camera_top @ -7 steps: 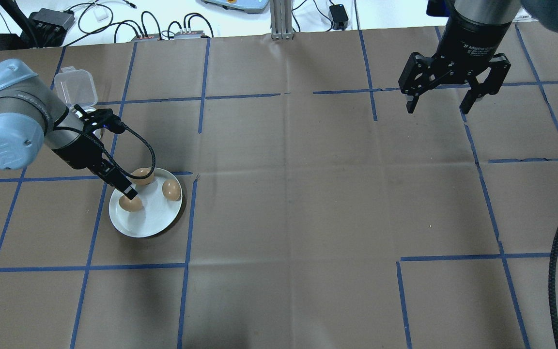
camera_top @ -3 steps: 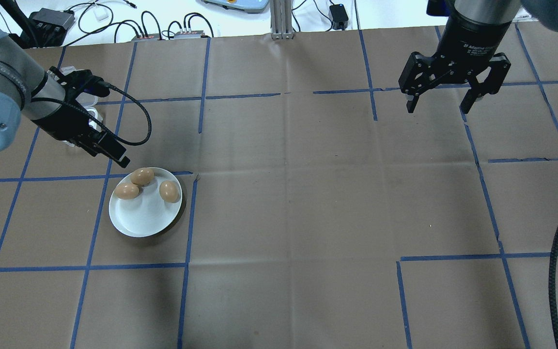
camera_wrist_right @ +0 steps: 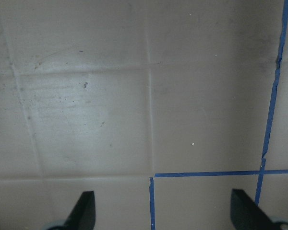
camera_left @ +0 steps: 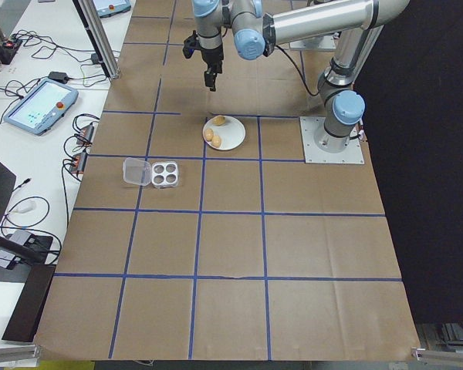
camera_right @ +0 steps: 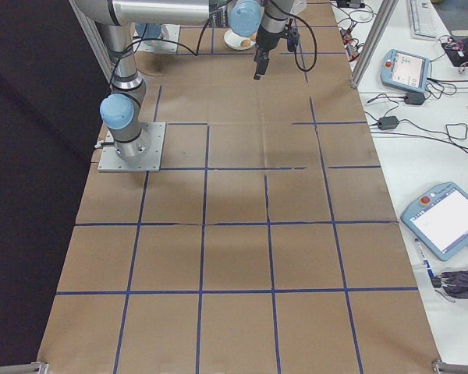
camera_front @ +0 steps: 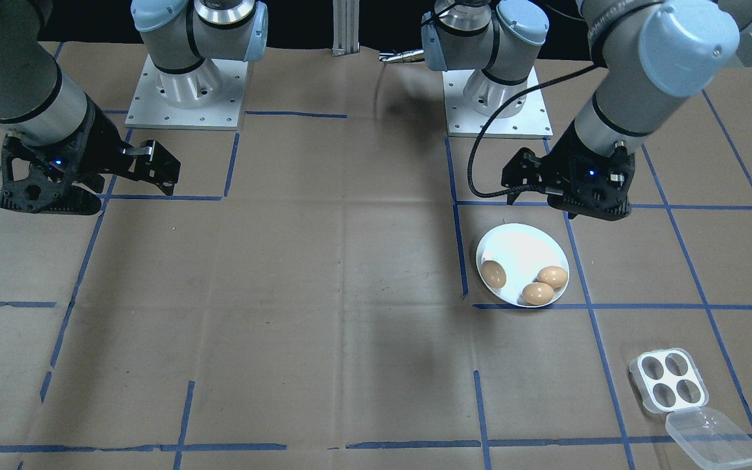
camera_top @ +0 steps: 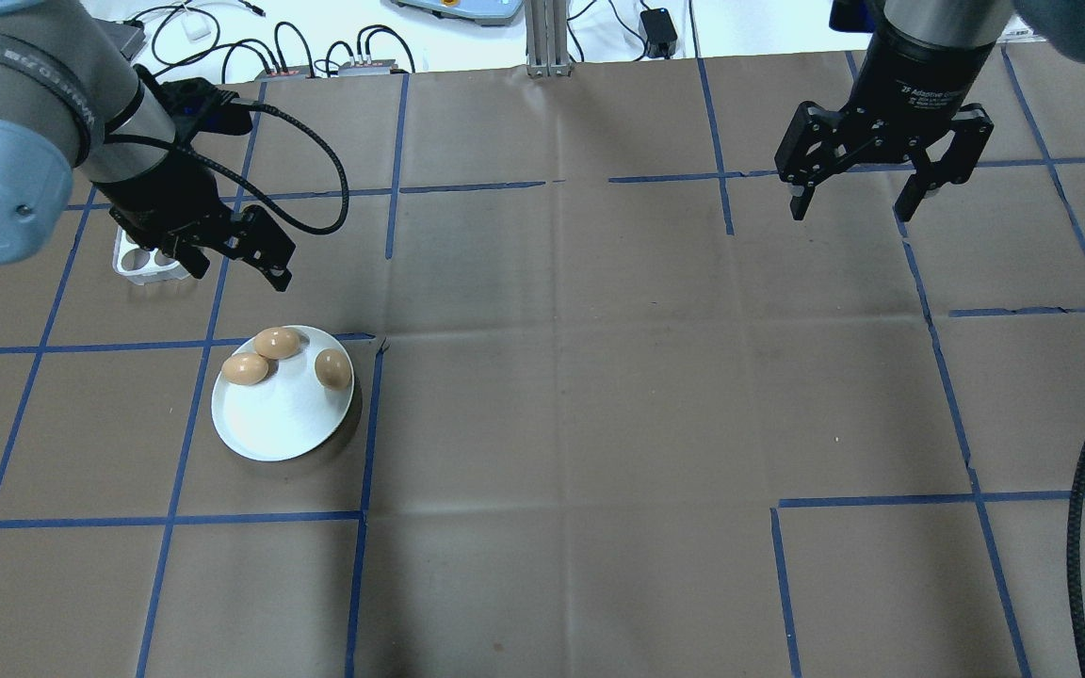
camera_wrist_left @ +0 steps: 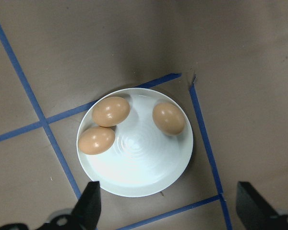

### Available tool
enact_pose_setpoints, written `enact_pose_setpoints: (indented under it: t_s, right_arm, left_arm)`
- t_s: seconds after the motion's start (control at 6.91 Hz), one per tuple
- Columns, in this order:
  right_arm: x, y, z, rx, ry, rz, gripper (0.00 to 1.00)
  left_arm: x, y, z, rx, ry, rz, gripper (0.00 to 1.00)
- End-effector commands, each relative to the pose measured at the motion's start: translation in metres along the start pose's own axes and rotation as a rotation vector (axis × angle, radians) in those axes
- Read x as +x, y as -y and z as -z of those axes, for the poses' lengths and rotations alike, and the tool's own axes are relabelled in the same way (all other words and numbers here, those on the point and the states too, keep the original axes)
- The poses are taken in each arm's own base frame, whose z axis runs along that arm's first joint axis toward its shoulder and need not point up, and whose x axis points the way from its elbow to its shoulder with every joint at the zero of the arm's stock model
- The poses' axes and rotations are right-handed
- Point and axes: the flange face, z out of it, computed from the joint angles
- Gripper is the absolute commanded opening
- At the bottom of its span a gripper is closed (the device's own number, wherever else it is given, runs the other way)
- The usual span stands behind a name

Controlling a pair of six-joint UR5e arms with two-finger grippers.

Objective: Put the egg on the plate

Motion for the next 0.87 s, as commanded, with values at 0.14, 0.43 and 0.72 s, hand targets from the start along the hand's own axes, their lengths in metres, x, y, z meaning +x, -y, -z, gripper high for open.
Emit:
enact_pose_setpoints:
  t_s: [0.14, 0.43, 0.72]
  right_arm:
    - [0.000, 0.000, 0.000, 0.001, 0.000, 0.000, 1.00]
    - [0.000, 0.000, 0.000, -0.001, 0.000, 0.000, 1.00]
    - [0.000, 0.000, 0.000, -0.001, -0.001, 0.000, 1.00]
  left_arm:
    - [0.044, -0.026, 0.054, 0.001, 0.012, 0.194, 1.00]
    - [0.044, -0.029, 0.055, 0.015, 0.010, 0.230, 1.00]
    - [0.043, -0.025, 0.057, 0.058, 0.014, 0.231, 1.00]
